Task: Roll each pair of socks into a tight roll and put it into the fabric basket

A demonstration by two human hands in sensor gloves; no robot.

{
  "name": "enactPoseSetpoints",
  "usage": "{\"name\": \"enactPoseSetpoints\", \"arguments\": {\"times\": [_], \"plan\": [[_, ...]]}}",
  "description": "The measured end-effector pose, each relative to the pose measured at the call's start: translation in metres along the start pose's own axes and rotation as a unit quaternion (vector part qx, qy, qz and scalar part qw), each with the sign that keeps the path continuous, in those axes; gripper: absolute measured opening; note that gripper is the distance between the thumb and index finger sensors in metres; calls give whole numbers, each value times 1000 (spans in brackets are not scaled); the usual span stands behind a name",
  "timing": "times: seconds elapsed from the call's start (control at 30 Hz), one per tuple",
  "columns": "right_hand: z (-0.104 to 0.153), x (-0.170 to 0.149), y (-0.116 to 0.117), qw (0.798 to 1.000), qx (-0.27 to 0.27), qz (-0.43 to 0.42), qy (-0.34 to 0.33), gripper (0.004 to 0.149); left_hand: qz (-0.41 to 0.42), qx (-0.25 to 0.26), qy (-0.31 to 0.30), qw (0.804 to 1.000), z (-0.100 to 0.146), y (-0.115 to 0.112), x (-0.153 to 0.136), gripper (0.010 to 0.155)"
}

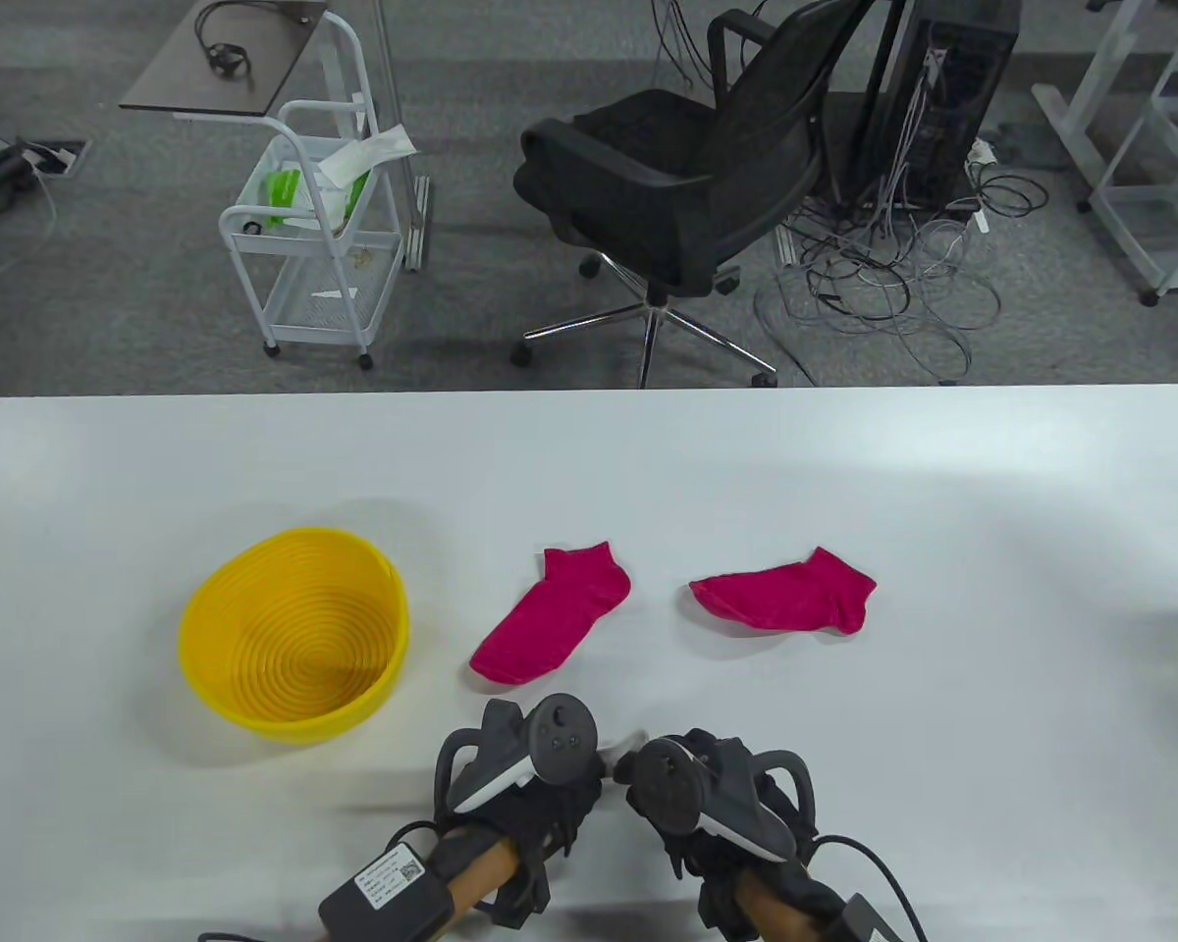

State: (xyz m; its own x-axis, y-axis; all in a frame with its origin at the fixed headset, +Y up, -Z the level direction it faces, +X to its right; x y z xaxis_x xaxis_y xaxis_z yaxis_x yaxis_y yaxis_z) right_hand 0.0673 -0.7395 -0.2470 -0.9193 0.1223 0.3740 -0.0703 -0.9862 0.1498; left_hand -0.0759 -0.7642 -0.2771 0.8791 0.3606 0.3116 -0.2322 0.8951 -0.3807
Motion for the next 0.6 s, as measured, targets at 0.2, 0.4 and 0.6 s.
{"name": "enactPoseSetpoints", "arguments": {"times": [0.2, 0.4, 0.6], "plan": [[-2, 1, 8, 999, 31, 13, 2, 44, 7, 0, 1, 1000, 1, -1, -1, 45], [-5, -3, 14, 999, 45, 8, 14, 48, 17, 0, 1, 1000, 1, -1, -3, 45], [-6, -6, 18, 997, 67, -1, 30, 53, 35, 6, 5, 999, 4, 5, -8, 47]]}}
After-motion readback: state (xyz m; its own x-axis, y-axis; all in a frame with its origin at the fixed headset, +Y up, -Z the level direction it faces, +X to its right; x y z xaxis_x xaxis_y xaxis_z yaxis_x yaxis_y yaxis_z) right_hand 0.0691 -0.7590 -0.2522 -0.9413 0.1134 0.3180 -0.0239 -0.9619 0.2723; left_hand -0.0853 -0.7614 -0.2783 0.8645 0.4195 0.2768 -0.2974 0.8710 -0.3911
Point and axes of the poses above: the tracker on the back of each hand, its own x axis roughly to the thumb side, its own z axis roughly from the fingertips to the wrist, y = z × x, the point moved 2 cm from there along -z, roughly from the wrist to the fingertips, and after that the axes turned 5 degrees about -y, right-handed, at the moved point
